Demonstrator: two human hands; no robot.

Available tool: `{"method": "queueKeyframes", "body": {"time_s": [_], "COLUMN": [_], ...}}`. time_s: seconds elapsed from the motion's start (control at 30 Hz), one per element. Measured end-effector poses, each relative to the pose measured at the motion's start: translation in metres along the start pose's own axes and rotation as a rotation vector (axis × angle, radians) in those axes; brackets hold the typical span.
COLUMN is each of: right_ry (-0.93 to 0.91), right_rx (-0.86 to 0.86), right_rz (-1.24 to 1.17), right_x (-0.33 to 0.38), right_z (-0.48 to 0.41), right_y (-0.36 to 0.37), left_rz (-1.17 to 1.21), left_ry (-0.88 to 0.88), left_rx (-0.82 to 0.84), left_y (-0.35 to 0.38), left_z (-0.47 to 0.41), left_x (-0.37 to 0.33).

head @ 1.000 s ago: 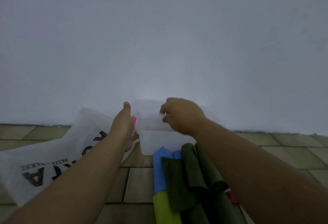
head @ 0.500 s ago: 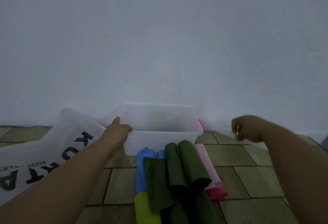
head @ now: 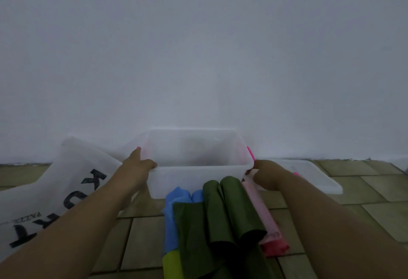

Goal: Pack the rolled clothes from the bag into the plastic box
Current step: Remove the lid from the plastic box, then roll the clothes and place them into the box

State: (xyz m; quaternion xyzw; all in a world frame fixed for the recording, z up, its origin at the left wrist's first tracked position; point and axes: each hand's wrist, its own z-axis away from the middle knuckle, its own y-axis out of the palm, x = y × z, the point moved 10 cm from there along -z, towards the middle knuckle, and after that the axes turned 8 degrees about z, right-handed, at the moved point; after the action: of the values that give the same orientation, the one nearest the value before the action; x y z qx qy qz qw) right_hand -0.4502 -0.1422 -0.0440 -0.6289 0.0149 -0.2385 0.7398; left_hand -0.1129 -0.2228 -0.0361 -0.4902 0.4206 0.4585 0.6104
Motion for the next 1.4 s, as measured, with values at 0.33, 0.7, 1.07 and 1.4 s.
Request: {"method": "queueKeyframes", "body": {"time_s": [0.33,0.7,1.07,1.4], "right_ry": [0.009,0.328,0.273,0.284], "right_rx": [0.086,0.234,0.346,0.087], "right_rz": [0.076,-0.199,-0.446,-0.363], "right_x": [0.003,-0.034,0.02,0.016], "right_z": [-0.019,0.047,0.087,0.064], "right_y": [0.02,0.015,0.068,0.032], "left_rz": [0.064,0.237,0.08,-0.065], "left_ry": [-0.019,0.022,-0.207,-0.116], "left_rx": [0.065,-0.065,0.222,0.21], "left_y": [0.002,0.026,0.048,0.029], "left_z": [-0.006,0.064,0.106,0.105], "left_x": [0.005,0.04,0.077,0.077]}}
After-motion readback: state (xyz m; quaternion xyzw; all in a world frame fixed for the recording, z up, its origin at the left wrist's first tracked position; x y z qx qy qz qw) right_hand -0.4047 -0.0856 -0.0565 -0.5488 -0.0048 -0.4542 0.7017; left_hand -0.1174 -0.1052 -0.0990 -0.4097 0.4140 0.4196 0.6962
